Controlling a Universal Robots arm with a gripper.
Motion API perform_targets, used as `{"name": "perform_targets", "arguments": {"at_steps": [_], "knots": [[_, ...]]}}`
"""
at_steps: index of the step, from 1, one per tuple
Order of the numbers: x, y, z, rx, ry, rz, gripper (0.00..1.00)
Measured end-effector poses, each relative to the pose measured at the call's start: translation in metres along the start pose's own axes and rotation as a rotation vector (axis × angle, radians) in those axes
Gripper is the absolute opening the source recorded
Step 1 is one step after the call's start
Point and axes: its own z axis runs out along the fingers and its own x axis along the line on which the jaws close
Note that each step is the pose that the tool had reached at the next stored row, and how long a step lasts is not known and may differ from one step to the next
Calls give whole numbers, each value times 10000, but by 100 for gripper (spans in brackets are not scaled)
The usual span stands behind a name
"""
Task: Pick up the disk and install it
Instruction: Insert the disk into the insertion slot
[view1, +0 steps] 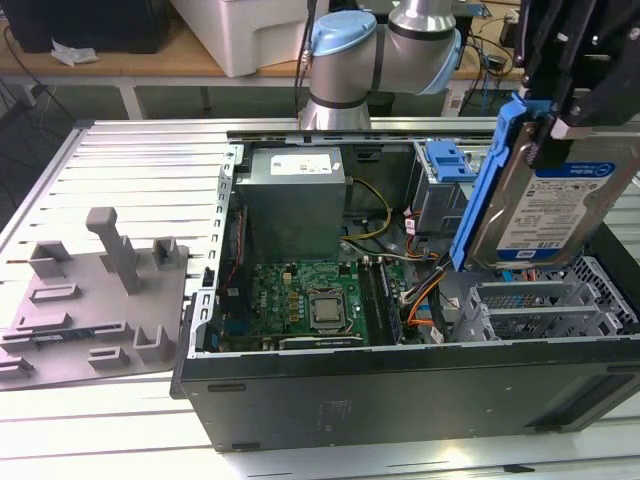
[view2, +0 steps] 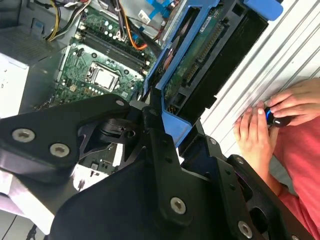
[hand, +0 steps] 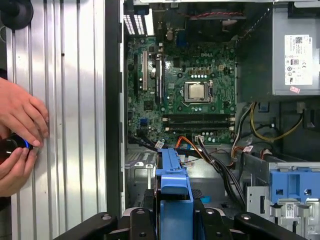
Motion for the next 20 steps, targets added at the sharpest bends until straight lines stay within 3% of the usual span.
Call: {"name": "perform_targets", "arguments": {"at_steps": [10,20], "knots": [[83,-283,30,-1,-22,8,36],[83,-314,65,-1,-30,20,36]]}}
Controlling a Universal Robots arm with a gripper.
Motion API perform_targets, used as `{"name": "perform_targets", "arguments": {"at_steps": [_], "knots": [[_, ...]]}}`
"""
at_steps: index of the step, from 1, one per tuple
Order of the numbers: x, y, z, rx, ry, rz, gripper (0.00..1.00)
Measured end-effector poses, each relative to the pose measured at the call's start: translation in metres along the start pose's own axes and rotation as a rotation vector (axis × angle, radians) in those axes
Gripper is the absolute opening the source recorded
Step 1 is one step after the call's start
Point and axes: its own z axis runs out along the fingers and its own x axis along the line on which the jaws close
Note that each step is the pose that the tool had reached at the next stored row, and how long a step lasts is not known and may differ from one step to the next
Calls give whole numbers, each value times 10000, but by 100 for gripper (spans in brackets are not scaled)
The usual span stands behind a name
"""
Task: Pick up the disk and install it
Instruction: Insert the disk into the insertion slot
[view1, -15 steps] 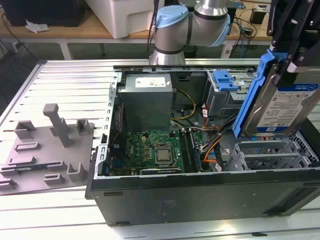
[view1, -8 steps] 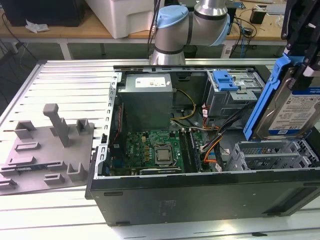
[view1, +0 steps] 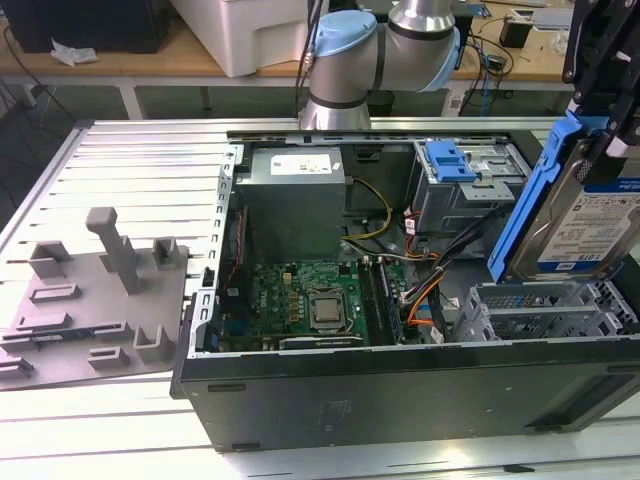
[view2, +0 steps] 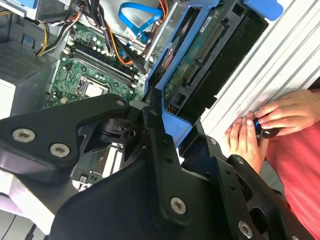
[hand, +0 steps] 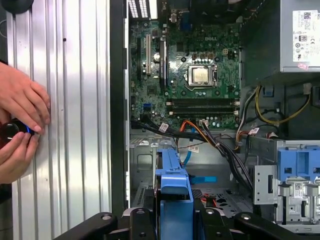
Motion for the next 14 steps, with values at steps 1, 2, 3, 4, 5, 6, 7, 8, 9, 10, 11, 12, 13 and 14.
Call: {"name": "perform_targets", "arguments": {"at_steps": [1,2,3,4,5,6,7,8,9,10,11,12,13,14], "knots": [[-1,0,4,0,-7,6,36],[-1,0,8,0,-12,8,36],[-2,0,10,-1,-15,10,36],[-2,0,12,-1,-22,11,36],[-3,0,17,-1,-43,15,36],[-3,0,19,-2,-55,16,36],[-3,0,22,-2,-75,19,36],[-3,0,26,-3,-108,22,36],[-3,-1,27,-3,-129,23,36],[-3,-1,29,-3,-154,25,36],[-4,-2,32,-4,-186,27,36],[-4,-6,36,-5,-211,29,36],[-4,-9,38,-5,-215,32,36],[-4,-12,40,-5,-216,32,36]]}}
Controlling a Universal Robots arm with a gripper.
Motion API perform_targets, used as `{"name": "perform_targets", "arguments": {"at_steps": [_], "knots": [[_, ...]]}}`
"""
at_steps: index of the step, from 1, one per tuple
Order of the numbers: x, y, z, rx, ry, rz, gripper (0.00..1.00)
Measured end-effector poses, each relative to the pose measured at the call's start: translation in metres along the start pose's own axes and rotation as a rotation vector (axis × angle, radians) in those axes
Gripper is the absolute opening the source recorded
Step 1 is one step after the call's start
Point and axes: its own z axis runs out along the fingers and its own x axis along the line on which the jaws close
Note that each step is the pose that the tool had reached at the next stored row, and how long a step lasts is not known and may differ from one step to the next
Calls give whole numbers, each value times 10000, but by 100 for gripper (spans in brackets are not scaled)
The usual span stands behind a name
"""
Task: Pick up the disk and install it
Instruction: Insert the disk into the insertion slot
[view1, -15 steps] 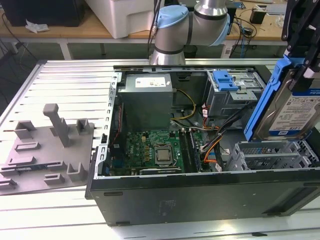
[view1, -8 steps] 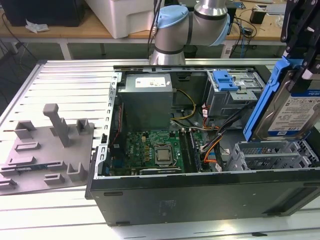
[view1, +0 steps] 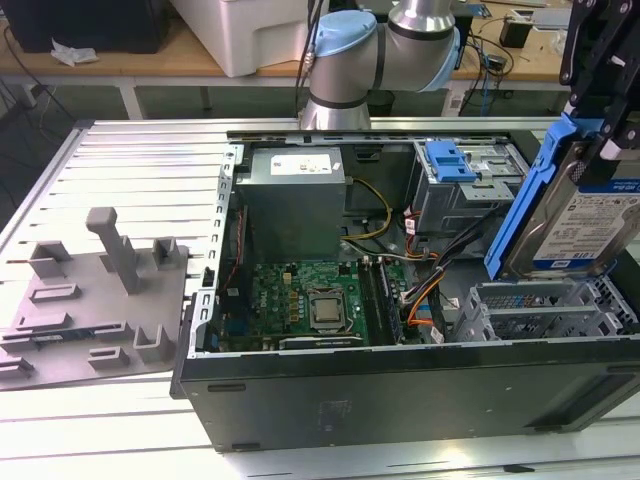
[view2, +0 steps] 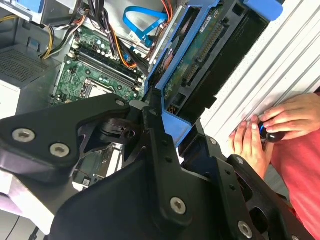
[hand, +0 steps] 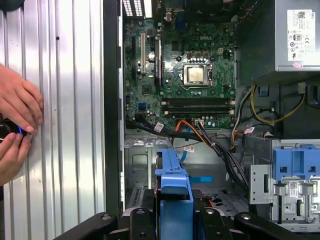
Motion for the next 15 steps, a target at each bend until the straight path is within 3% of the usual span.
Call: {"name": "perform_targets", "arguments": {"at_steps": [15], "knots": [[2,-13,55,-1,-4,8,36]]}}
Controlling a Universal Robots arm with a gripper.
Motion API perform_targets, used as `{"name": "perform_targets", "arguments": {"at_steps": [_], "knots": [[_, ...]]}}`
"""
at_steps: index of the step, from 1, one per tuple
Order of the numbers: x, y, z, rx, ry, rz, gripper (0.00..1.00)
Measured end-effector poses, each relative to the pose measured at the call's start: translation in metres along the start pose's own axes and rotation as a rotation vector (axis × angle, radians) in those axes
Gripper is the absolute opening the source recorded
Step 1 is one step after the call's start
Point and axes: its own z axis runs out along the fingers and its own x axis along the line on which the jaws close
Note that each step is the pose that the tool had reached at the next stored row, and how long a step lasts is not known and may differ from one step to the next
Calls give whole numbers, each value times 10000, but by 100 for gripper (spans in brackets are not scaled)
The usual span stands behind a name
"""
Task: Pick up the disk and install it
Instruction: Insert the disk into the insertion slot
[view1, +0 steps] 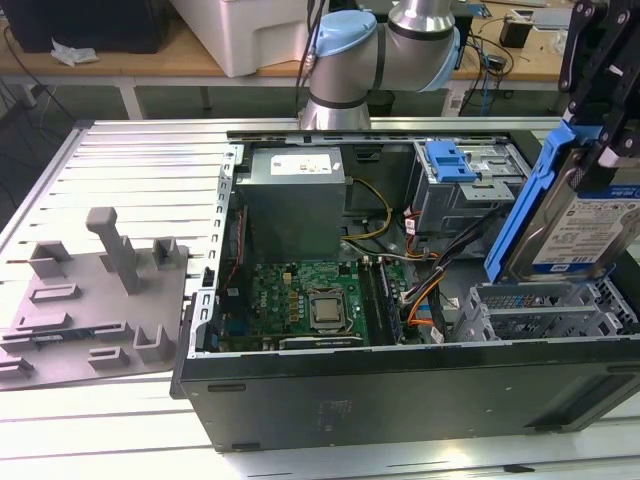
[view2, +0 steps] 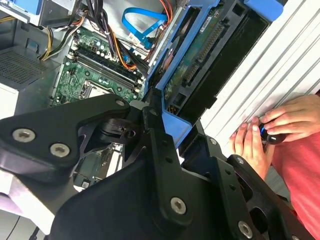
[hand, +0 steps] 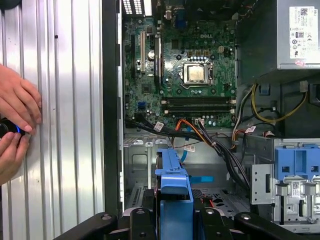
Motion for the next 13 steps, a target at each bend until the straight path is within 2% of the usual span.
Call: {"name": "perform_targets", "arguments": {"at_steps": [13], "knots": [[15,-1,54,0,-9,12,36]]}}
